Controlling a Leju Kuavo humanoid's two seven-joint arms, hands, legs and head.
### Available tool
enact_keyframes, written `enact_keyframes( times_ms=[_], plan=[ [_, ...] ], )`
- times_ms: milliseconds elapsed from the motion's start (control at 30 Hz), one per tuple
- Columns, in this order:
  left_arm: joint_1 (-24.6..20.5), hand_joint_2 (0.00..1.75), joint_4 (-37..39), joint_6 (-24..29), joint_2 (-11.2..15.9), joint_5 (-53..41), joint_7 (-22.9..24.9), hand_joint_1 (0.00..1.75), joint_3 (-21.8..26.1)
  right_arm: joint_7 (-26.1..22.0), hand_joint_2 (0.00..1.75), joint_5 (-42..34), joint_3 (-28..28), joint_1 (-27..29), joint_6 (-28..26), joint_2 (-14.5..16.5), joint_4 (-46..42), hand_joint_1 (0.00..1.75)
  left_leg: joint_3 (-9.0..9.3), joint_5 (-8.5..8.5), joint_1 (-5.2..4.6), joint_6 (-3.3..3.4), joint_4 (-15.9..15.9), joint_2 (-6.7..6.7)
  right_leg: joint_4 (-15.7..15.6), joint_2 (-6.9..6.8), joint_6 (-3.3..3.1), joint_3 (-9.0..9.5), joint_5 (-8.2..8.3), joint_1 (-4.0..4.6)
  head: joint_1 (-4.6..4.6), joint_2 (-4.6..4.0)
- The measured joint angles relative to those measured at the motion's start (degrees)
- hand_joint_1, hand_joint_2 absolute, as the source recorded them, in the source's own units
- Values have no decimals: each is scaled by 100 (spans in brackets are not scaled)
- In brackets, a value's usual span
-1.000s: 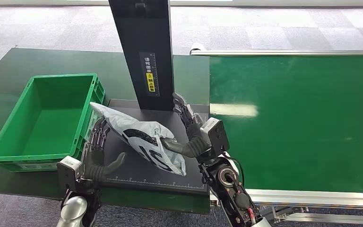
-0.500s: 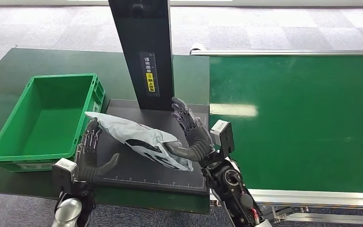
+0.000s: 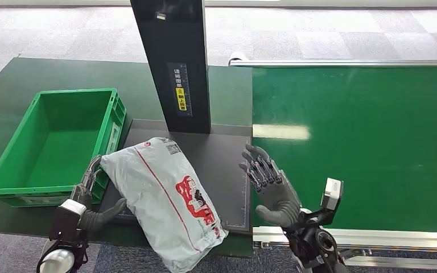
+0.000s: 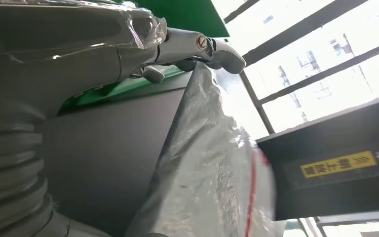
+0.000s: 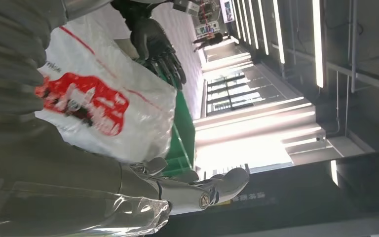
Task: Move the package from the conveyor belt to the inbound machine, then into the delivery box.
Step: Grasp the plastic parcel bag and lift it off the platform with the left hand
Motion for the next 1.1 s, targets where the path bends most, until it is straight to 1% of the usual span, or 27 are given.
enact_keyframes(
  times_ms=[100,167,233,300,367,500,567,633,700,800,967,1100],
  plan=[
    [174,175,-40,-131,41,-91,-12,0,105,-47,175,79,-371,565,109,-156,-342,0,-4,-4,0,-1,-1,0,0,0,-3,-2,-4,0,0,0],
    [316,175,-129,-231,39,-201,-11,0,127,87,175,50,-741,891,133,-141,-540,0,-6,-4,0,-1,-1,2,0,0,-4,-3,-5,0,0,0],
    [477,175,-255,-282,21,-312,-9,0,116,288,175,-55,-1177,1118,170,-60,-700,0,-7,-4,0,-2,-1,5,0,1,-4,-5,-5,0,-1,0],
    [610,175,-371,-282,-5,-376,-7,0,99,432,175,-120,-1570,1253,223,37,-819,0,-6,-4,0,-2,-1,4,-1,1,-4,-6,-4,0,-1,0],
    [686,175,-448,-280,-23,-399,-5,0,91,506,175,-131,-1848,1326,263,119,-900,0,-5,-4,0,-2,-1,3,-1,1,-4,-5,-4,0,0,0],
    [737,175,-513,-280,-31,-415,-1,0,80,560,175,-144,-2139,1400,287,233,-986,0,-2,-3,1,-2,-1,3,0,1,-5,-3,-4,0,-1,0],
    [769,175,-546,-305,-46,-518,4,0,44,593,175,-216,-2285,1417,200,313,-1020,0,0,-3,1,-3,-1,3,0,1,-5,-3,-4,1,-1,0],
    [825,175,-578,-289,-84,-815,44,0,-79,660,175,-305,-2532,1433,90,435,-1083,0,0,-3,0,-2,-1,2,0,1,-5,-3,-4,0,-2,0],
    [888,175,-584,-153,-136,-1183,132,0,-305,751,175,-324,-2832,1453,83,561,-1176,0,-3,-3,-1,-2,-1,1,-1,0,-4,-3,-4,-1,-1,0],
    [932,175,-560,77,-200,-1434,221,0,-672,867,175,-155,-3161,1465,101,707,-1292,0,-6,-5,-3,0,-1,4,-1,1,-4,-4,-4,-3,1,0],
    [1031,175,-548,189,-211,-1603,286,0,-1098,830,175,472,-3380,1460,-169,866,-1338,0,-4,-7,-2,3,-1,3,-2,1,-4,-4,-4,-2,-2,0],
    [1121,175,-548,271,-205,-1809,346,0,-1398,773,175,552,-3449,1409,-236,913,-1320,0,-4,-7,0,2,-1,4,-1,1,-5,-3,-4,0,-2,0]
  ],
)
